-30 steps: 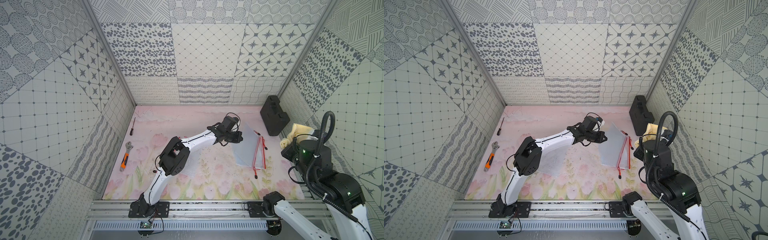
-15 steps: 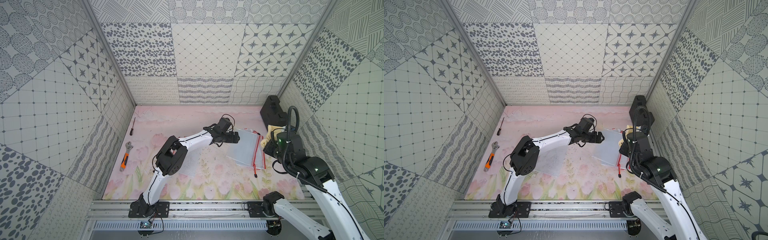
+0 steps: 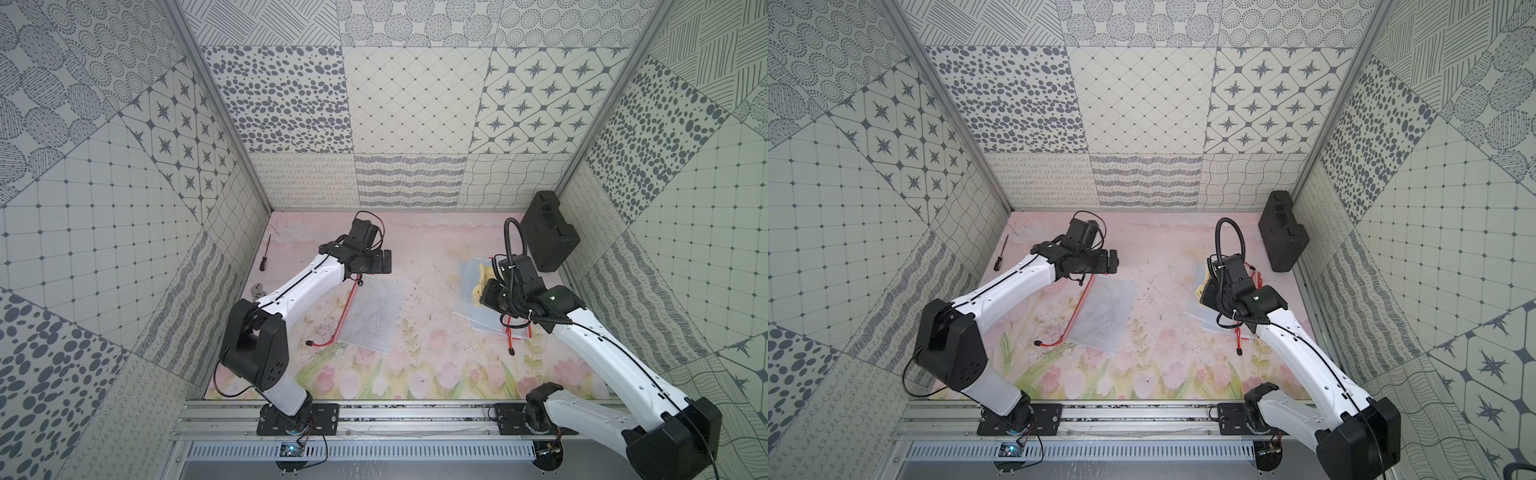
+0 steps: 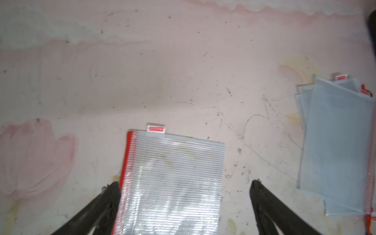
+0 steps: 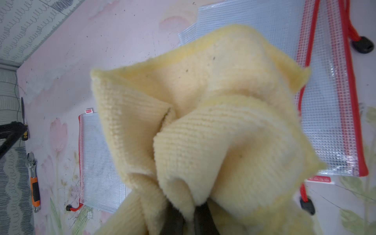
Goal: Wipe the document bag
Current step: Move the document bag to the center of the board.
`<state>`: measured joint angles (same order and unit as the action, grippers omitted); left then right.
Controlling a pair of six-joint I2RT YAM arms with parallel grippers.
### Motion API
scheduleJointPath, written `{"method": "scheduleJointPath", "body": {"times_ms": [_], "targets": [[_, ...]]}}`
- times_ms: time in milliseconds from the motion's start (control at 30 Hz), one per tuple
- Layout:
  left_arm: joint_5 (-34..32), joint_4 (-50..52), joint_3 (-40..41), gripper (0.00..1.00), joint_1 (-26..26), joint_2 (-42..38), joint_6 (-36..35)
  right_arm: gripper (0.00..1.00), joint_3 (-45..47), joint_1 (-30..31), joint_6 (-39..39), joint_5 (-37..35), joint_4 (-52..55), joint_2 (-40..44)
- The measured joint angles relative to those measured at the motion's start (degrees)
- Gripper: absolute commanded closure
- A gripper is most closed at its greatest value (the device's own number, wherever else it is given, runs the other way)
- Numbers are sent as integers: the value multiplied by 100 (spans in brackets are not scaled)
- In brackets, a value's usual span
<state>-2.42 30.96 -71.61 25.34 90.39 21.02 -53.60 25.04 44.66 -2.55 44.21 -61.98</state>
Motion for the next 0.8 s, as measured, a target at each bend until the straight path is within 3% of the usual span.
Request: {"method": "scheduleJointPath", "body": {"times_ms": [233, 467, 800], "targets": [[63, 546, 573, 12, -734, -249, -695, 100, -4, 210, 79, 138, -238, -293], [328, 949, 452, 23, -887, 306, -1272, 100, -92, 389, 105, 188, -260, -415], [782, 1130, 402, 26, -927, 1040, -1648, 100, -103, 424, 111, 208, -271, -485]]}}
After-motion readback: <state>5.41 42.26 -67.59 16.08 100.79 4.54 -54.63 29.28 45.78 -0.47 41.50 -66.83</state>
